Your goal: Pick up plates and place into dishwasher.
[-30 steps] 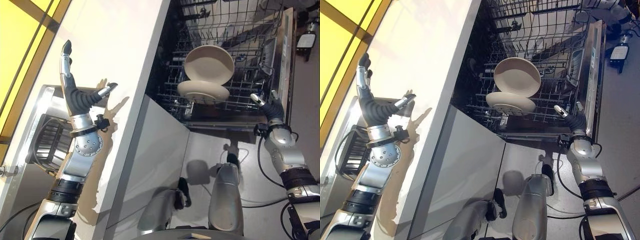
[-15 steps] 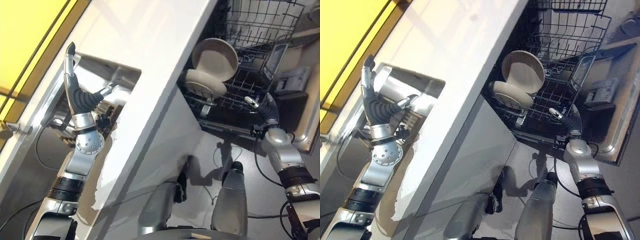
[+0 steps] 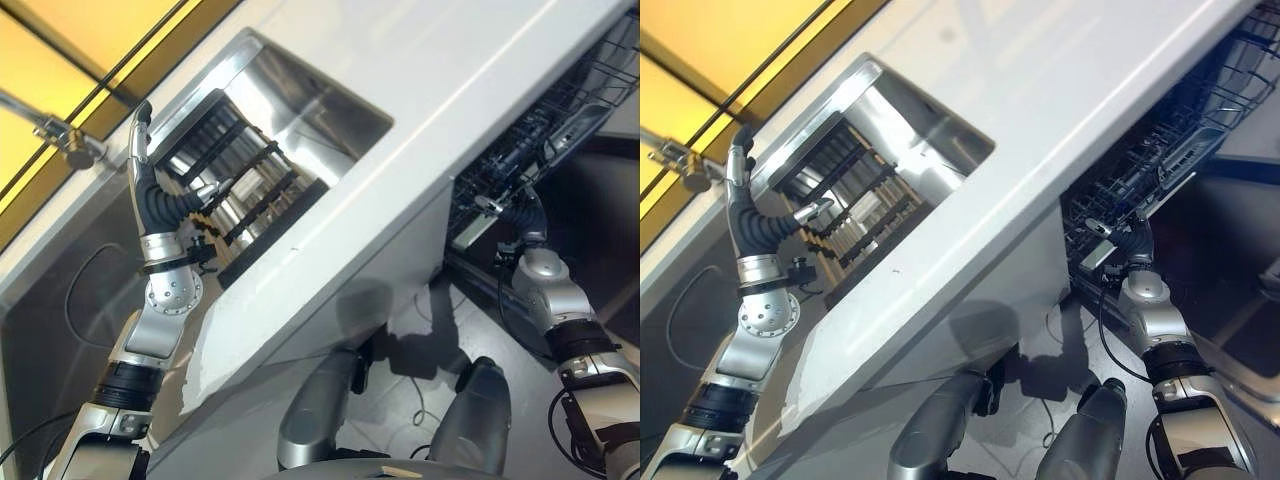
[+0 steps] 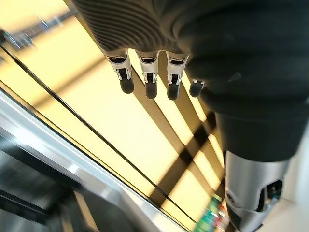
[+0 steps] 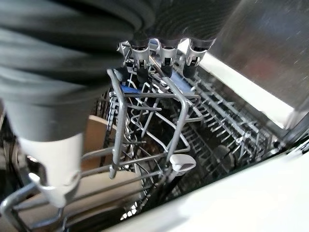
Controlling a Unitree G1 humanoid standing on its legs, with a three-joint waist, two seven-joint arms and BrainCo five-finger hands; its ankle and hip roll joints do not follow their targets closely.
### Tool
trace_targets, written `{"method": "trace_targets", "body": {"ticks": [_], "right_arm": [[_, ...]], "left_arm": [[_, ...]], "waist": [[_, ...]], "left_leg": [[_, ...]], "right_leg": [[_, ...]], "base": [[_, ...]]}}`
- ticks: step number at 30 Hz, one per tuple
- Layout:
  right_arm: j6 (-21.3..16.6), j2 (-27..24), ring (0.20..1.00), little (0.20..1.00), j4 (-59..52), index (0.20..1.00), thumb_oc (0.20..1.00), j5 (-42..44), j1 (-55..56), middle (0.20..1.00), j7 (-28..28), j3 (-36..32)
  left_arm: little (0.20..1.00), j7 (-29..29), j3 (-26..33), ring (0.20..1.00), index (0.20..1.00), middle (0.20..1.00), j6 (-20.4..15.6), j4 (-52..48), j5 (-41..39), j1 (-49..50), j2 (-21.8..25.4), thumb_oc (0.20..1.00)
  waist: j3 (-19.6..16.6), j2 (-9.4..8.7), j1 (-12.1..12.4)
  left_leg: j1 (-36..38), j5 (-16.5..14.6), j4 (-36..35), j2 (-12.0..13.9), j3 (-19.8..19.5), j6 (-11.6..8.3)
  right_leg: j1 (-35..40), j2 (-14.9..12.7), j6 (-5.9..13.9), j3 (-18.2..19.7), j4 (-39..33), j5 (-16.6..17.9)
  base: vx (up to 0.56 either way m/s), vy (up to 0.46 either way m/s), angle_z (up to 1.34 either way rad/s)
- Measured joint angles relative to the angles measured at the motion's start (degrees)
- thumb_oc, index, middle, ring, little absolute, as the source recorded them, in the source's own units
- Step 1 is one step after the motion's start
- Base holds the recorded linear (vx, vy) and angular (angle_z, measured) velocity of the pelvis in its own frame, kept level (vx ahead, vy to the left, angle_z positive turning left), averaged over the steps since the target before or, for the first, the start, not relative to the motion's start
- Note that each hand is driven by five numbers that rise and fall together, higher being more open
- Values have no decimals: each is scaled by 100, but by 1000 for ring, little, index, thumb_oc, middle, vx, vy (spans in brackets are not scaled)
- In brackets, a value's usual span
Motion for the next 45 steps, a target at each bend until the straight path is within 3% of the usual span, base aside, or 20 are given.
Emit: {"method": "trace_targets", "body": {"ticks": [6, 15, 26, 32, 37, 45], "right_arm": [[-14, -79, 1000, 1000, 143, 1000, 1000, 2, -60, 1000, -61, -5], [-15, -136, 1000, 1000, 279, 1000, 1000, 49, -85, 1000, -68, -2], [-47, 32, 1000, 1000, 160, 1000, 1000, -245, -85, 1000, -460, 155], [630, 84, 1000, 1000, -446, 1000, 1000, -1165, -85, 1000, -1272, 159], [1241, 13, 1000, 1000, -534, 1000, 1000, -1611, -1, 1000, -1551, 106], [1659, 3, 1000, 1000, -912, 1000, 1000, -1776, 745, 1000, -2032, -443]], "left_arm": [[1000, -115, 89, 1000, 1000, 1000, -113, -8, 0, 132, 33, 1000], [1000, -290, 169, 1000, 1000, 1000, -304, -52, -70, 269, 56, 1000], [1000, -314, 163, 1000, 1000, 1000, -326, -266, -70, 157, 275, 1000], [1000, -229, 159, 1000, 1000, 1000, -205, -294, -67, -31, 320, 1000], [1000, -216, 168, 1000, 1000, 1000, -83, -387, -60, -76, 318, 1000], [1000, -218, 231, 1000, 1000, 1000, -87, -507, -45, -89, 312, 1000]], "waist": [[9, -13, 138], [12, -16, 149], [89, -122, 18], [163, -227, -177], [203, -283, -419], [235, -330, -692]], "left_leg": [[-100, 35, 85, 4, 12, 3], [-111, 63, 134, 36, 40, 12], [-112, 66, 143, 317, 312, 5], [-68, 64, 86, 501, 513, 6], [46, 66, -11, 647, 696, 7], [158, 67, -146, 774, 911, 8]], "right_leg": [[73, -99, -13, -210, 104, -100], [135, -180, -8, -309, 188, -164], [66, 33, -59, -243, 102, -143], [-1, 271, -82, -4, -133, 15], [0, 475, -96, 206, -365, 170], [0, 702, -92, 433, -704, 400]], "base": [[-6, -7, 20], [-10, -13, 7], [-60, -78, -5], [-51, -75, -22], [-55, -101, -25], [-55, -102, -19]]}}
